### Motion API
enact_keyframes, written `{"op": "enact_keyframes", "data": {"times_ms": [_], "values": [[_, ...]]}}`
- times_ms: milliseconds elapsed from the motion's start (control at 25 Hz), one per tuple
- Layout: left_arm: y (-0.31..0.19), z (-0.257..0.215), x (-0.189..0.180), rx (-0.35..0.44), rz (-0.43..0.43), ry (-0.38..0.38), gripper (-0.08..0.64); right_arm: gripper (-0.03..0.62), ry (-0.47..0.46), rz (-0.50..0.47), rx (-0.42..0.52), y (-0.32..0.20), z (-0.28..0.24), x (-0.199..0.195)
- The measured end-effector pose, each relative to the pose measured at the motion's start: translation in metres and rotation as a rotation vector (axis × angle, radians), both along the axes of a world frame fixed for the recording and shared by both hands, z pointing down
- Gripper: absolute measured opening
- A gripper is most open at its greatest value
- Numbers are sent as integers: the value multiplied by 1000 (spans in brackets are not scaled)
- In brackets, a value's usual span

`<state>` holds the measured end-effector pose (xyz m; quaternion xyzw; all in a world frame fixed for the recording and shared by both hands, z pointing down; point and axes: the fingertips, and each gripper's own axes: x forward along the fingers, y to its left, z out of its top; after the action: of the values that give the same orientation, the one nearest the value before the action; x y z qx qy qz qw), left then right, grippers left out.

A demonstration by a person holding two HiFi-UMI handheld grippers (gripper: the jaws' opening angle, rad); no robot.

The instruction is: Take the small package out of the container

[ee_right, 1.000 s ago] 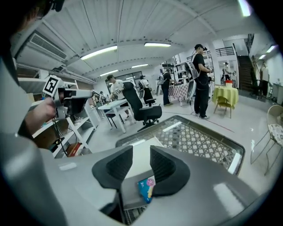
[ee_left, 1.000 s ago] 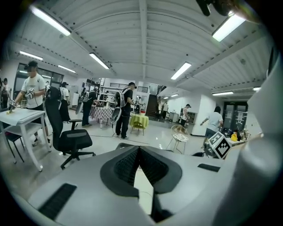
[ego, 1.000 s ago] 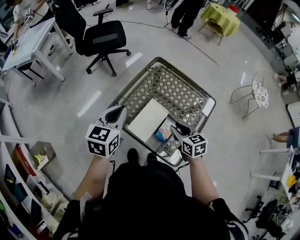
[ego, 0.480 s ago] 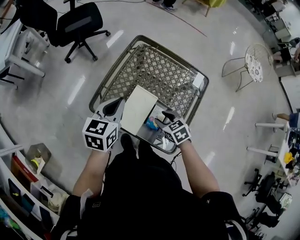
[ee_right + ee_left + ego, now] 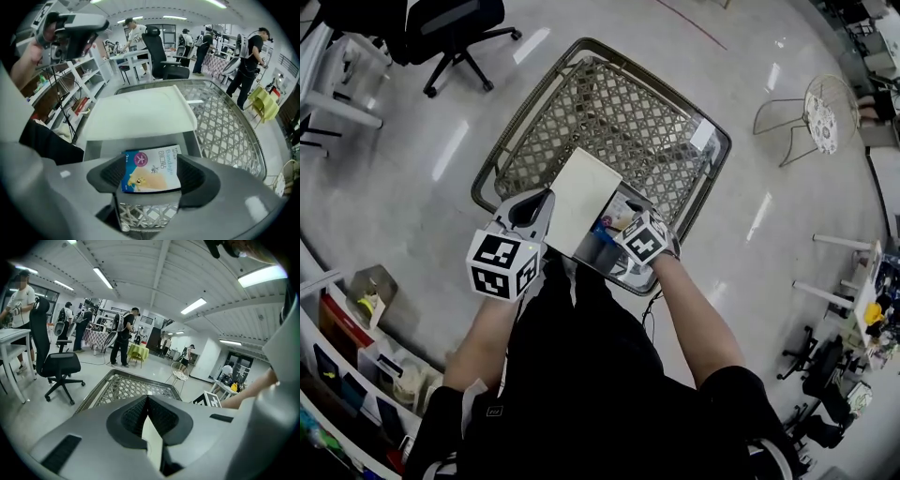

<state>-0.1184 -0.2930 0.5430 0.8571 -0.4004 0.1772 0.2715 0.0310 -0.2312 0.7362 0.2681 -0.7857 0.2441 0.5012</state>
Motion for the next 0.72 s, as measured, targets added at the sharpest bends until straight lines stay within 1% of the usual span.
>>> {"op": "enact_keyframes", "data": {"times_ms": [160, 240, 320, 520, 720], "values": [[9, 16, -6, -30, -14, -5, 6, 339, 81, -70, -48, 8, 21, 4], [13, 21, -11, -41, -24, -8, 6, 339, 141, -129, -51, 13, 30, 5], [16, 23, -15, -46, -31, -9, 6, 339, 177, -158, -49, 17, 36, 5], [22, 24, -21, -44, -34, -12, 6, 344, 198, -119, 10, 8, 37, 5], [29, 29, -23, -54, -26, -10, 6, 388, 198, -129, -8, 5, 44, 7]]}}
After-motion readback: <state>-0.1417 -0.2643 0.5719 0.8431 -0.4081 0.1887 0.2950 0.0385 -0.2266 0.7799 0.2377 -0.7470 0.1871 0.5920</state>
